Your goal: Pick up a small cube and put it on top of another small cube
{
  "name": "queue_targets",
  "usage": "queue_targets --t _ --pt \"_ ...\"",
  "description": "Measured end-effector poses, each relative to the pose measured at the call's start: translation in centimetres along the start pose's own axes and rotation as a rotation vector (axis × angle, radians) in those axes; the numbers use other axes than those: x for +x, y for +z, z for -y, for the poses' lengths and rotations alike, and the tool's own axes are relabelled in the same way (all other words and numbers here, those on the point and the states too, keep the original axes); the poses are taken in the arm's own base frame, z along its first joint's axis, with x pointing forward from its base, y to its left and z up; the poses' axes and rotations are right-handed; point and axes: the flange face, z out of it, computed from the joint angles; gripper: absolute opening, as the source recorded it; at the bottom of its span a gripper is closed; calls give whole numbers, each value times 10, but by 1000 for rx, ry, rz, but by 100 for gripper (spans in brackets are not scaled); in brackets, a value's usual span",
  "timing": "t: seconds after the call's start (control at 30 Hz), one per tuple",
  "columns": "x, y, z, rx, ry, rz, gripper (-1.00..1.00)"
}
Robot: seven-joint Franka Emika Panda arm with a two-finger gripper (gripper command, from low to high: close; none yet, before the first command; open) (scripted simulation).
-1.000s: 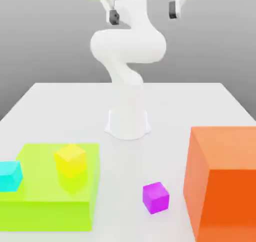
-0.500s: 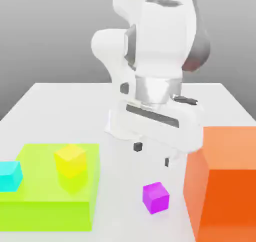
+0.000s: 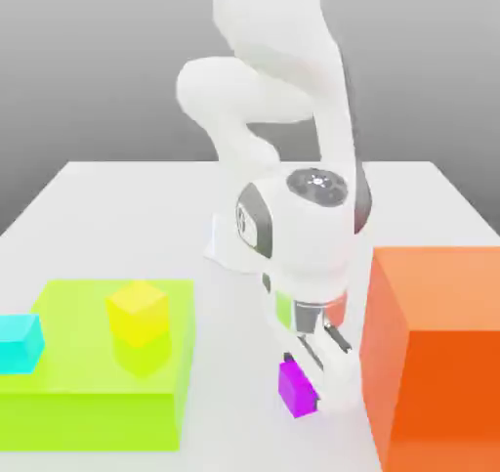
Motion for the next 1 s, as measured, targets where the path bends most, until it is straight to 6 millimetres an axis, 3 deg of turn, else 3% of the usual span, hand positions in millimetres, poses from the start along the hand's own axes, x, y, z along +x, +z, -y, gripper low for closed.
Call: queue_targets --t 0.17,0.37,0.6,0.8,0.87,0.97,1.0 --pt "0 -1 0 1 0 1 -100" --pt "0 -55 1 2 0 1 -100" --pt "94 -132 56 12 281 -34 -100" --pt "188 -205 67 5 543 -14 -100" --pt "206 -209 66 3 592 -5 -100" --pt "211 -178 66 3 607 -2 -100" --pt "211 -166 65 2 608 -1 100"
